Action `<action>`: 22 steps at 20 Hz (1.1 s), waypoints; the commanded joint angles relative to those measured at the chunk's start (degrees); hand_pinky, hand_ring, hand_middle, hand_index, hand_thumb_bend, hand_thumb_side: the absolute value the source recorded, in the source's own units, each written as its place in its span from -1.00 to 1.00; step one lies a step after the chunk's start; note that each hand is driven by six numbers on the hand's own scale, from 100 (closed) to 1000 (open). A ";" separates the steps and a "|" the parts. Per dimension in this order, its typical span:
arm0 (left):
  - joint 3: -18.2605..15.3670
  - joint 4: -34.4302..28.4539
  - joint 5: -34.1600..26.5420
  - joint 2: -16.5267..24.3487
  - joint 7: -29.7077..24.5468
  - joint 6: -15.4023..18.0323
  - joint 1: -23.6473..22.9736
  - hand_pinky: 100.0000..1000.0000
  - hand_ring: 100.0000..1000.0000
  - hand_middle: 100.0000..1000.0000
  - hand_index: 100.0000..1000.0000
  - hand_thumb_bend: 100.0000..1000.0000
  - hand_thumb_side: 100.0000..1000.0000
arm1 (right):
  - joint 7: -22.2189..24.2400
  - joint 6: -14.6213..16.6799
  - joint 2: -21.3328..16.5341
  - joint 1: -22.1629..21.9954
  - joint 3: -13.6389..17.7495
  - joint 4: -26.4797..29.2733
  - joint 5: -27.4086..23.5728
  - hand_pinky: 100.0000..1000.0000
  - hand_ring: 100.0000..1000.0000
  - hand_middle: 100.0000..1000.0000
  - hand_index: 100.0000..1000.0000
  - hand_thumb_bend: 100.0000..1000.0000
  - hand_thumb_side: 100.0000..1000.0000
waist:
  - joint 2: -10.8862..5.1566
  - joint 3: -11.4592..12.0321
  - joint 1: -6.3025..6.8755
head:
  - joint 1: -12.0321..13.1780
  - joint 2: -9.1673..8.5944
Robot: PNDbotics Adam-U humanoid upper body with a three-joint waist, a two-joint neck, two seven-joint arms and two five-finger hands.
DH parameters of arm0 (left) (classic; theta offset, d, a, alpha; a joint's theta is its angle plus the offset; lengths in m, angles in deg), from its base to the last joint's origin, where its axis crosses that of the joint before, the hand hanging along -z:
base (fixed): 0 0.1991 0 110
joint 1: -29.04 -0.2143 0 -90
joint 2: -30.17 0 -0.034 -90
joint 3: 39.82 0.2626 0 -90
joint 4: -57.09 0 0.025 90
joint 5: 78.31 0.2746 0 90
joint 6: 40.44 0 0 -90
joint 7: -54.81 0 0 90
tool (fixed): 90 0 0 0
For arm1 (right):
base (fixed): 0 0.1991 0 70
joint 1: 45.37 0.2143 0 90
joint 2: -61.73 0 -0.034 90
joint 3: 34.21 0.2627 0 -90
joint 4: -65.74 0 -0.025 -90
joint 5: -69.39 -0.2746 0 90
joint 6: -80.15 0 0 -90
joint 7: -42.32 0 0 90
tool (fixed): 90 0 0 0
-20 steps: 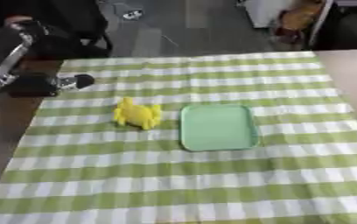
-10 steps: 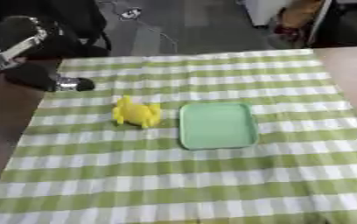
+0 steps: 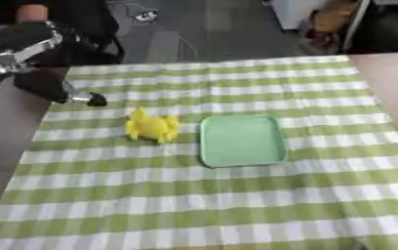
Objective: Pick up objects on the table and place them in the box.
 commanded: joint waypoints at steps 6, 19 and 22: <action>2.63 15.52 4.14 -6.56 -3.10 2.15 9.01 -0.22 -0.03 0.44 0.65 0.78 0.01 | 0.24 0.17 -1.08 0.25 0.02 0.34 -0.19 0.31 0.44 0.51 0.74 -1.00 0.63 | -0.54 -0.02 -0.15 | 0.36 0.13; 3.38 27.35 11.21 -15.22 -1.59 6.22 13.02 -0.24 -0.08 0.45 0.67 0.73 0.04 | 0.30 0.25 -0.70 0.23 -0.02 0.27 -0.34 0.31 0.44 0.51 0.74 -1.00 0.63 | -0.33 0.35 -0.49 | 0.57 0.19; 3.66 28.65 12.15 -16.86 -1.46 7.09 13.26 -0.25 -0.09 0.45 0.67 0.72 0.04 | 0.31 0.27 -0.62 0.27 -0.02 0.28 -0.39 0.31 0.44 0.51 0.74 -1.00 0.63 | -0.24 0.42 -0.59 | 0.65 0.16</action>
